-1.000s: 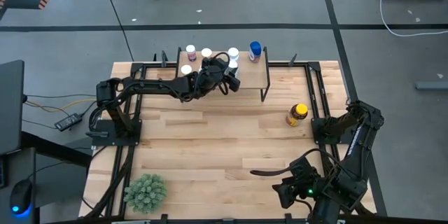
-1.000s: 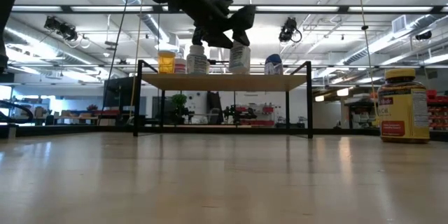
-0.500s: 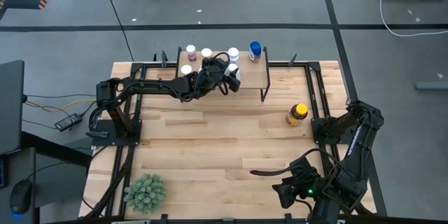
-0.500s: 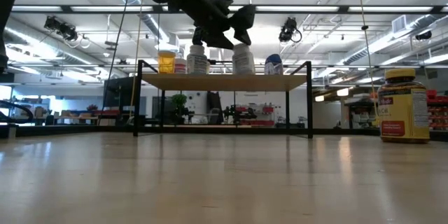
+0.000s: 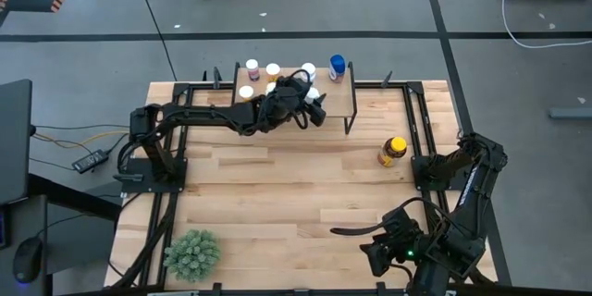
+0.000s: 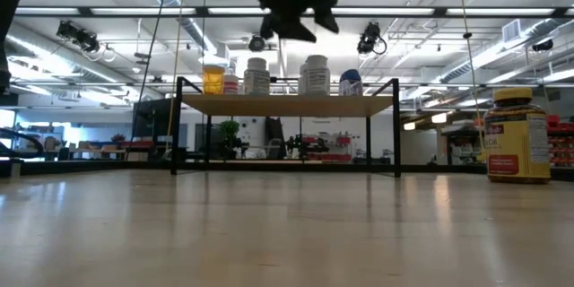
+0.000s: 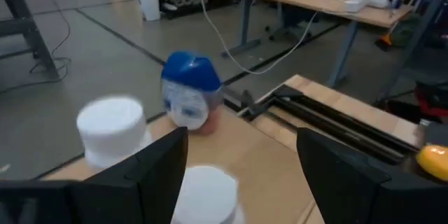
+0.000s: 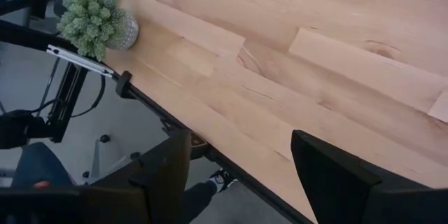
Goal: Pick and place medicine bottles onto shelf by color
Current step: Adjust the medicine bottles on the shelf
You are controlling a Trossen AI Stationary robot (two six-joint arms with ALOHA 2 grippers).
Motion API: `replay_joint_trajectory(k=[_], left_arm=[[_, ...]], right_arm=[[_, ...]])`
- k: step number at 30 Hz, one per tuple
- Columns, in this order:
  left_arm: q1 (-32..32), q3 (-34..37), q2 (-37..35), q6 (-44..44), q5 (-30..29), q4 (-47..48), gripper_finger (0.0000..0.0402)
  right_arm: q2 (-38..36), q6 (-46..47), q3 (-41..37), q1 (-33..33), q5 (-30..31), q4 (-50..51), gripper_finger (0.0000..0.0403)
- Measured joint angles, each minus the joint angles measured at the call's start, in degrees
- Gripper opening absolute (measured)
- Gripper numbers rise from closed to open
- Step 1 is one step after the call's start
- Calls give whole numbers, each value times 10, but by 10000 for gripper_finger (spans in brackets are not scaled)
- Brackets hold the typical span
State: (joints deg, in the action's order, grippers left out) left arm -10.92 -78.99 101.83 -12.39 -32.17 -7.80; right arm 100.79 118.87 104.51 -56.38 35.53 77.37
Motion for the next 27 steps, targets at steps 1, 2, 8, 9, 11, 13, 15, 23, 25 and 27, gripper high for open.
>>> replay_joint_trajectory(k=[1,2,8,9,11,13,15,23,25,27], left_arm=[[3,-11,-6,5,-1,21,275],[7,-25,-8,10,-4,38,275],[20,-125,-16,88,-8,129,275],[20,-145,-17,98,-9,154,275],[16,-188,-17,102,-9,213,275],[9,-228,-17,102,-11,269,275],[0,-260,-18,100,-12,326,273],[-33,-374,-29,103,34,523,248],[-40,-393,-45,99,99,556,239],[-48,-407,-59,94,168,602,229]], right_arm=[[0,-2,0,0,0,0,255],[0,-2,0,0,0,0,255],[0,-28,0,0,9,3,255],[-1,-33,0,0,11,4,255],[0,-40,0,0,14,7,255],[-1,-45,0,0,16,10,255],[-1,-45,0,2,25,19,255],[-1,-99,0,81,84,98,255],[-1,-135,0,116,83,103,255],[-1,-175,0,155,83,113,255]])
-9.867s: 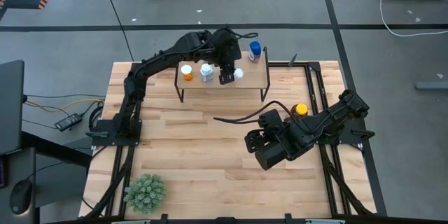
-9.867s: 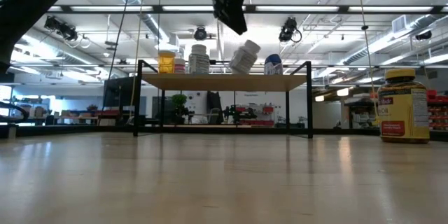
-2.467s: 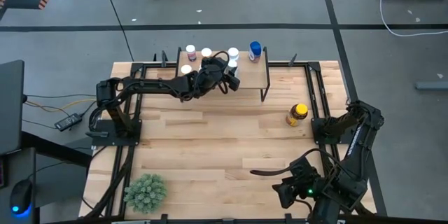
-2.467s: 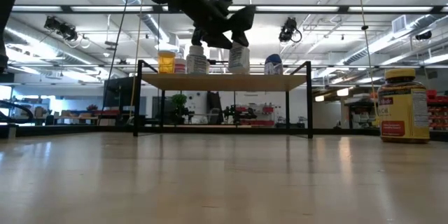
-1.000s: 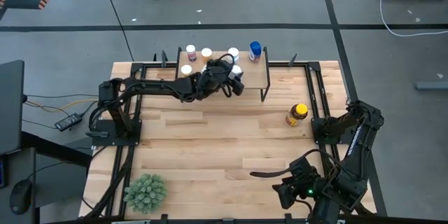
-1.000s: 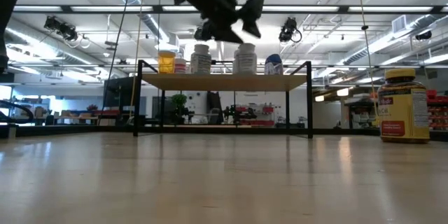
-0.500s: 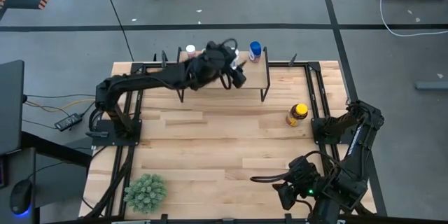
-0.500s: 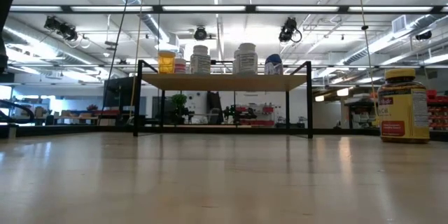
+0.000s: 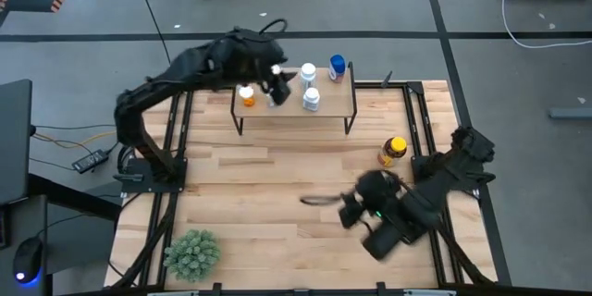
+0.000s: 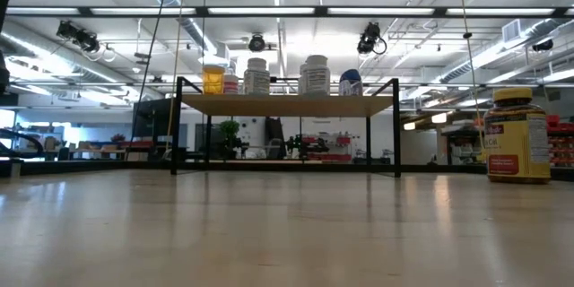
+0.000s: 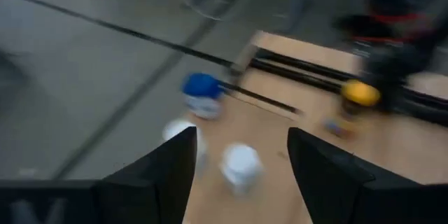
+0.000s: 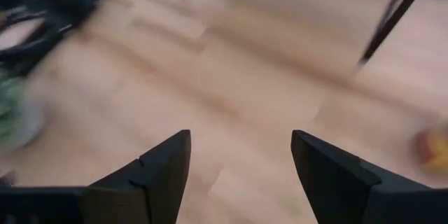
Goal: Pick and place medicine bottles onto shelf by color
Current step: Adjust the medicine bottles on the shelf
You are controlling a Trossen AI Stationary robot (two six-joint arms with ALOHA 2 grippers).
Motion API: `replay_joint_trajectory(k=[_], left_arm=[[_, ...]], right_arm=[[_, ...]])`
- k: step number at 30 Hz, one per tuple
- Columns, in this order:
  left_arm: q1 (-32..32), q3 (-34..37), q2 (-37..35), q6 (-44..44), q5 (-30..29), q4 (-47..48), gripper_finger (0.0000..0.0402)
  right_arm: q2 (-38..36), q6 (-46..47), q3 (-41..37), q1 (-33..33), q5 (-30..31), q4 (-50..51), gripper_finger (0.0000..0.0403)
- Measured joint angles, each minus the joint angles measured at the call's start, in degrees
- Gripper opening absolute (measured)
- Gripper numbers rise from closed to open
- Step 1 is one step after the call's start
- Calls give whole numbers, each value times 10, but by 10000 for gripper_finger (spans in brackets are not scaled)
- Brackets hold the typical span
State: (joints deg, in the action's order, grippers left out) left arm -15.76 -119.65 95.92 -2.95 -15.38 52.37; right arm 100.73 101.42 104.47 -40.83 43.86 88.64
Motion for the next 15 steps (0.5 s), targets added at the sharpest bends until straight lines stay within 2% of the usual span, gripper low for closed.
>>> replay_joint_trajectory(k=[4,7,11,15], left_arm=[[-13,0,-28,-8,105,77,211],[-21,0,-51,2,153,118,198],[-34,0,-79,26,162,165,185],[-58,0,-102,40,162,167,176]], right_arm=[[0,-67,0,90,2,14,255],[-4,-151,0,167,-16,13,255],[-31,-262,0,275,-65,0,255],[-86,-359,1,375,-93,-92,254]])
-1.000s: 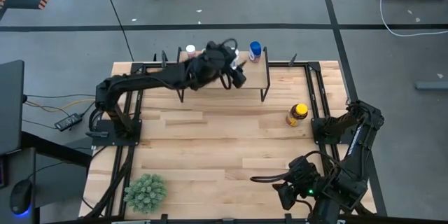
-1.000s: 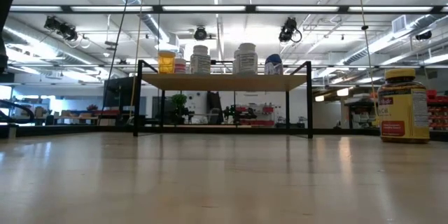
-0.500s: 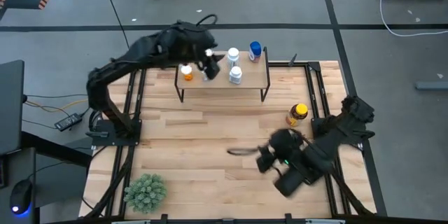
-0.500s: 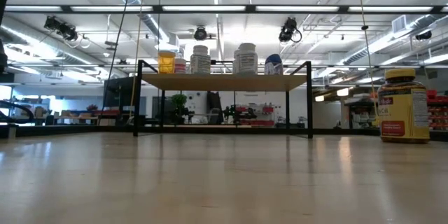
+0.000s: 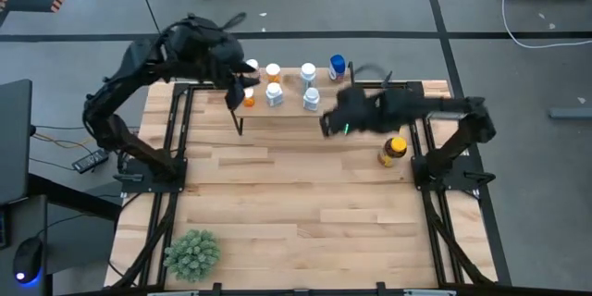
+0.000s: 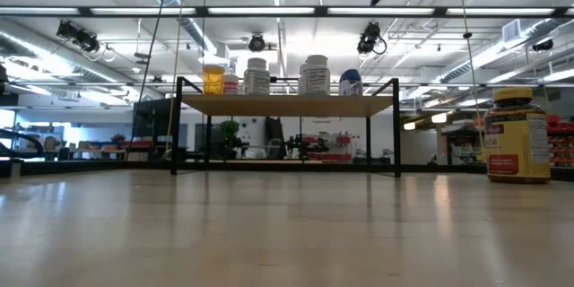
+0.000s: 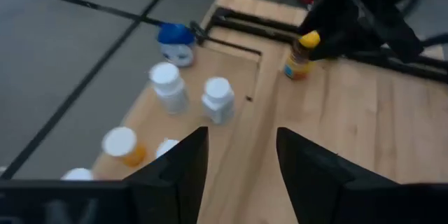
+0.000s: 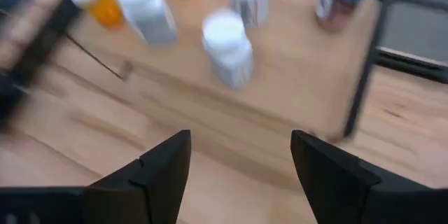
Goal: Pick and place medicine bottles onto shelf by color
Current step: Adjust the medicine bottles on the shelf
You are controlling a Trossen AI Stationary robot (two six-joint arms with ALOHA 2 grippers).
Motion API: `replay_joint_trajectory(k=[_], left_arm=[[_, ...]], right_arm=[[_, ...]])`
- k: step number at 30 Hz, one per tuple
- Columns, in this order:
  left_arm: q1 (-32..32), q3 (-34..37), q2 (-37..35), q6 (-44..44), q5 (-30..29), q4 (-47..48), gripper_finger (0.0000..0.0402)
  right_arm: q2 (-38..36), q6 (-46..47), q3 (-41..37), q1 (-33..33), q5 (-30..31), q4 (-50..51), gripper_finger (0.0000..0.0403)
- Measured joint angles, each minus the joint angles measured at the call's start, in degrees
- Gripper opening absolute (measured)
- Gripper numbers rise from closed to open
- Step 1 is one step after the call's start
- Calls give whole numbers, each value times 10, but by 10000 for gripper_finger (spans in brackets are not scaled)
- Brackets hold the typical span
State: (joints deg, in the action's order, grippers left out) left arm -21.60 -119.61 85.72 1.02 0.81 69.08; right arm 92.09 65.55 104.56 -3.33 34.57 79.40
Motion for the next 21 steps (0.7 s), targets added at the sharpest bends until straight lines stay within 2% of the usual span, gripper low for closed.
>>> replay_joint_trajectory(k=[5,9,14,21], left_arm=[[-40,0,-6,5,0,-6,172],[-65,0,-7,35,1,-8,173],[-80,0,-6,42,14,-16,173],[-85,0,-6,42,21,-18,172]], right_arm=[[-26,-135,1,138,-119,-106,242],[-16,-225,1,205,-178,-147,230],[1,-243,0,255,-193,-192,220],[64,-299,0,270,-207,-231,217]])
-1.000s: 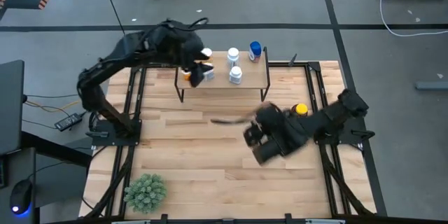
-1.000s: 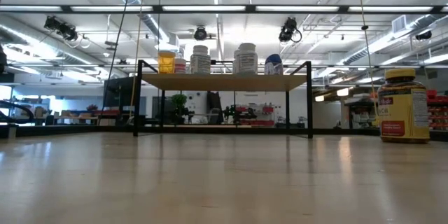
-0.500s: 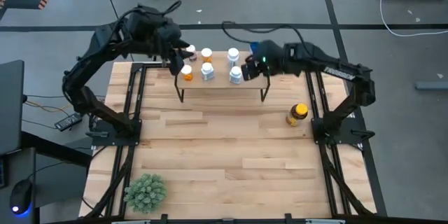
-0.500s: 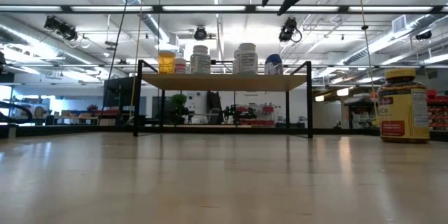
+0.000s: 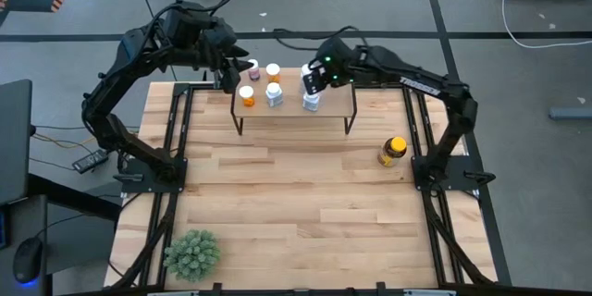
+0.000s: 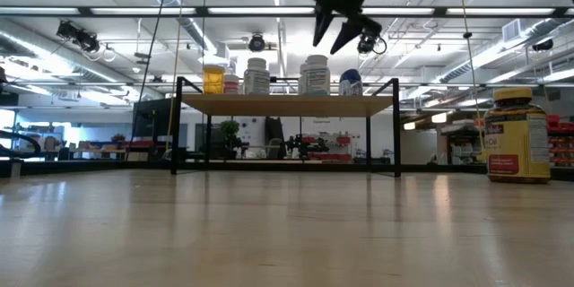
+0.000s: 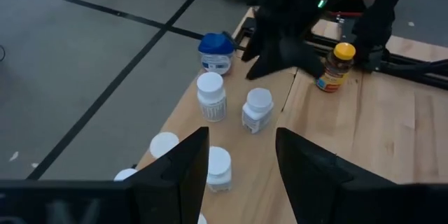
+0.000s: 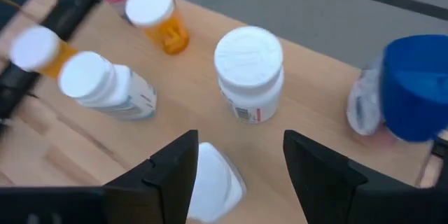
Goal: Pick and place medicine bottles onto shelf by color
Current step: Adjust the medicine bottles on the shelf
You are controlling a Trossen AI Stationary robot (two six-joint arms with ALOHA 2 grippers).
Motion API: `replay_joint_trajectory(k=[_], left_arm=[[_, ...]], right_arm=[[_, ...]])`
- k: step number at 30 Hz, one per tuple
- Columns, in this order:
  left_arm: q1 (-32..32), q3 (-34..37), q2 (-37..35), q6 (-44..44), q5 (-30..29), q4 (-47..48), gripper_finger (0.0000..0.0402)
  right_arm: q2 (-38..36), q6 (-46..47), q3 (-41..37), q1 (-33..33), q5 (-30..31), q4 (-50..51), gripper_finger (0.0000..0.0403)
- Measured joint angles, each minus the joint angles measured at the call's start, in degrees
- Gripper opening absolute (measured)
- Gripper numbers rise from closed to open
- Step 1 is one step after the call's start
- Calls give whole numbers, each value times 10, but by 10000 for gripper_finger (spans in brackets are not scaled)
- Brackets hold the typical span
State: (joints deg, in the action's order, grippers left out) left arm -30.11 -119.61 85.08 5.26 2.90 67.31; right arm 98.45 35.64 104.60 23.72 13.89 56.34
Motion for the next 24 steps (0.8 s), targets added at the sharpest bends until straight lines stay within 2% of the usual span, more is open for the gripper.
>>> replay_joint_trajectory(k=[4,10,24], left_arm=[[0,0,0,0,0,-2,173],[0,0,0,0,0,-2,173],[0,0,0,0,0,-2,172]], right_arm=[[23,-7,0,1,4,-6,217],[23,-8,0,4,42,-15,217],[23,-3,0,5,34,-21,217]])
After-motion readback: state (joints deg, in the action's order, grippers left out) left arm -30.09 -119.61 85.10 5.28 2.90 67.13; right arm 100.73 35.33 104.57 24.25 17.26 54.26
